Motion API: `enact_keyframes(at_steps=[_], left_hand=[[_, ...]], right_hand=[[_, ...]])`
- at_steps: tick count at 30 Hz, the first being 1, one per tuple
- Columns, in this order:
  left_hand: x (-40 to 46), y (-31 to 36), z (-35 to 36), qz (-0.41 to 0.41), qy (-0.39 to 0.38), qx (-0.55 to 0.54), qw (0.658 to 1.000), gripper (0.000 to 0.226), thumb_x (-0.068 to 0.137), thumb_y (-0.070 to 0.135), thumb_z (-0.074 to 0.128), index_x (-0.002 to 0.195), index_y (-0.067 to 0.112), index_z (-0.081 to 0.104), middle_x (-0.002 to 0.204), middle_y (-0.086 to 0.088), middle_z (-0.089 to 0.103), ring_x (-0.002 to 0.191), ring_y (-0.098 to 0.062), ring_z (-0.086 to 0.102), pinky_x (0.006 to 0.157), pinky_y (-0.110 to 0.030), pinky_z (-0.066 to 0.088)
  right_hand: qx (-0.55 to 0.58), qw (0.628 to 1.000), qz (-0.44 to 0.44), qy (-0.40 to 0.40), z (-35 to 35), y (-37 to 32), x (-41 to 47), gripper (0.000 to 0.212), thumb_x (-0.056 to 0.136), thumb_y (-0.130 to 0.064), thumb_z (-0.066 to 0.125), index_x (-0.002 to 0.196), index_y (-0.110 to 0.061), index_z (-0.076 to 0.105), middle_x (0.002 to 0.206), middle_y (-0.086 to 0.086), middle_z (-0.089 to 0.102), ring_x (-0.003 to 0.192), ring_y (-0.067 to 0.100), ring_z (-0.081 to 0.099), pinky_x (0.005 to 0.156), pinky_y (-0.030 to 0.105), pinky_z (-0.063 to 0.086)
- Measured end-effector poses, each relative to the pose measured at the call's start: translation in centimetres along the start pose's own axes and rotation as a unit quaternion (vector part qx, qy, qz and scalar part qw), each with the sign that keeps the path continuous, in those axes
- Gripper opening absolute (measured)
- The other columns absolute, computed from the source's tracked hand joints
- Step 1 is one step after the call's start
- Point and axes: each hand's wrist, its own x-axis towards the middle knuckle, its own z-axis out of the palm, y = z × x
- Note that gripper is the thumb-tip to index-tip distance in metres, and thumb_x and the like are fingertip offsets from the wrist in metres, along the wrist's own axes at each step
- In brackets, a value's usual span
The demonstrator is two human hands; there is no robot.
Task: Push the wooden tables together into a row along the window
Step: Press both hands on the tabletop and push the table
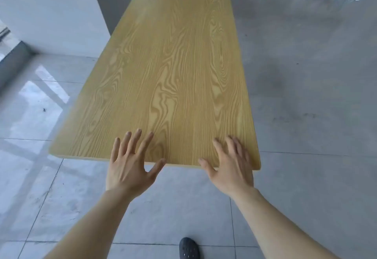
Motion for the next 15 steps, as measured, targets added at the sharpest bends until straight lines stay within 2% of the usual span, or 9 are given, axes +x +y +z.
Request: enact_keyframes(at_steps=[2, 4, 8, 15], left_hand=[[0.9, -0.3, 0.9, 0.011, 0.011, -0.009, 1.000, 0.084, 0.089, 0.081, 0.028, 0.162, 0.040, 0.019, 0.172, 0.002, 0.017, 0.160, -0.022, 0.004, 0.129, -0.045, -0.003], [2.6, -0.6, 1.7, 0.018, 0.014, -0.010, 1.000, 0.083, 0.089, 0.080, 0.028, 0.161, 0.040, 0.022, 0.171, 0.001, 0.019, 0.160, -0.022, 0.004, 0.129, -0.045, -0.002], [5.6, -1.0, 2.5, 0.044, 0.032, -0.003, 0.998, 0.083, 0.090, 0.081, 0.027, 0.161, 0.037, 0.025, 0.171, -0.001, 0.021, 0.160, -0.023, 0.003, 0.129, -0.047, 0.002], [6.6, -1.1, 2.9, 0.047, 0.056, 0.012, 0.997, 0.082, 0.091, 0.078, 0.032, 0.159, 0.033, 0.033, 0.168, -0.003, 0.029, 0.159, -0.026, 0.011, 0.129, -0.050, 0.006]], right_hand=[[-0.010, 0.997, -0.003, 0.073, 1.4, 0.0, 0.7, 0.084, 0.093, -0.080, 0.027, 0.157, -0.028, 0.039, 0.165, 0.012, 0.031, 0.155, 0.035, 0.019, 0.125, 0.055, 0.019], [-0.017, 0.993, -0.003, 0.121, 2.4, 0.0, 1.9, 0.081, 0.094, -0.078, 0.027, 0.156, -0.028, 0.042, 0.164, 0.014, 0.034, 0.155, 0.036, 0.022, 0.125, 0.056, 0.019], [-0.020, 0.987, -0.002, 0.158, 3.0, -0.4, 4.1, 0.078, 0.095, -0.077, 0.025, 0.158, -0.033, 0.039, 0.167, 0.011, 0.031, 0.157, 0.034, 0.017, 0.127, 0.055, 0.010], [-0.019, 0.977, 0.000, 0.212, 3.7, -0.7, 4.9, 0.073, 0.094, -0.072, 0.036, 0.153, -0.030, 0.049, 0.163, 0.013, 0.040, 0.155, 0.035, 0.027, 0.125, 0.057, 0.018]])
